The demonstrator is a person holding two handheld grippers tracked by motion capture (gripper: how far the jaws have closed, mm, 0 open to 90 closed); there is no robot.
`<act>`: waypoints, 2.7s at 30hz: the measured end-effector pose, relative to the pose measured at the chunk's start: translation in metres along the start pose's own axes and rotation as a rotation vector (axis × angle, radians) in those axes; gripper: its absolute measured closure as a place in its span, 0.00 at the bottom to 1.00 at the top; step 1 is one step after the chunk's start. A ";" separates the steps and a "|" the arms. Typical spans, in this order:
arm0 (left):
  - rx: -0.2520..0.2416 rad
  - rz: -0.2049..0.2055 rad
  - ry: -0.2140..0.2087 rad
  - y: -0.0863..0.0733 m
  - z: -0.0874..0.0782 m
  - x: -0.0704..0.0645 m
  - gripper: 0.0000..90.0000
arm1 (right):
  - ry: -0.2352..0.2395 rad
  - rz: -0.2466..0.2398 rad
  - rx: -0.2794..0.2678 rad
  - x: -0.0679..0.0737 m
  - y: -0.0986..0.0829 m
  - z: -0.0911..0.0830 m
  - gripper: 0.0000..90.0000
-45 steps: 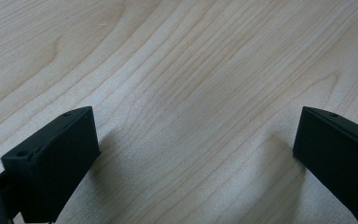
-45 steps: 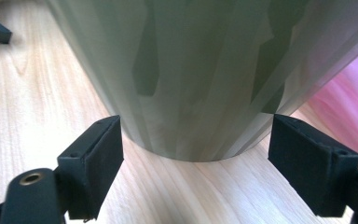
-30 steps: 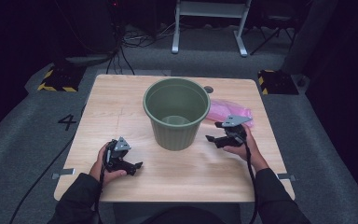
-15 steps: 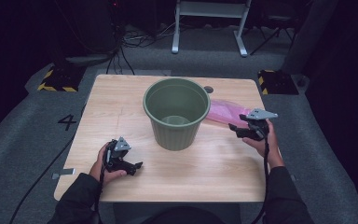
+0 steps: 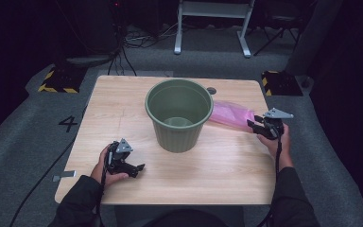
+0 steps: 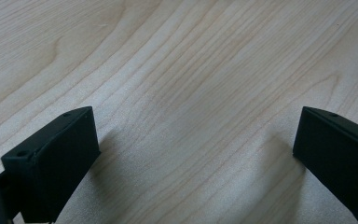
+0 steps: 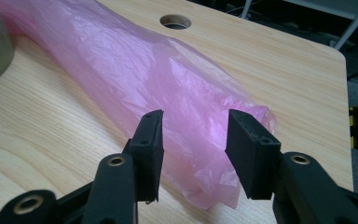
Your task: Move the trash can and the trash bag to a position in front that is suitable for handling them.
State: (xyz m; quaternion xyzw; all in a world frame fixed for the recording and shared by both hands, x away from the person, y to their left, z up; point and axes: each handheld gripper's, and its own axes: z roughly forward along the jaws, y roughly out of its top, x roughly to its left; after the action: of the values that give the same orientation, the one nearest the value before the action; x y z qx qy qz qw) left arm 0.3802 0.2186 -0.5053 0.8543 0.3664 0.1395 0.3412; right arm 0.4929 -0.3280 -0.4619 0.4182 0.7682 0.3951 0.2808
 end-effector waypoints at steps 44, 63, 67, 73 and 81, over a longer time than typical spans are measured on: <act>-0.001 0.003 0.000 0.001 0.001 0.000 0.00 | 0.094 0.034 0.191 0.004 -0.024 0.024 0.94; 0.005 0.044 -0.039 0.013 0.012 0.000 0.00 | 0.184 -0.126 0.213 0.085 -0.039 -0.021 0.90; 0.004 0.051 -0.046 0.014 0.013 -0.001 0.00 | 0.236 -0.147 0.209 0.100 -0.041 -0.028 0.87; 0.004 0.051 -0.045 0.014 0.013 -0.001 0.00 | 0.273 -0.178 0.206 0.115 -0.041 -0.036 0.73; 0.004 0.050 -0.043 0.014 0.013 -0.001 0.00 | 0.218 -0.139 0.104 0.100 -0.026 -0.061 0.53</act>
State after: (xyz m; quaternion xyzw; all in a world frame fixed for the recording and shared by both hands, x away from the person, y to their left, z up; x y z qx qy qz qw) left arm 0.3936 0.2044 -0.5049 0.8667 0.3375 0.1288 0.3440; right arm 0.3864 -0.2730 -0.4612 0.3327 0.8406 0.3775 0.2005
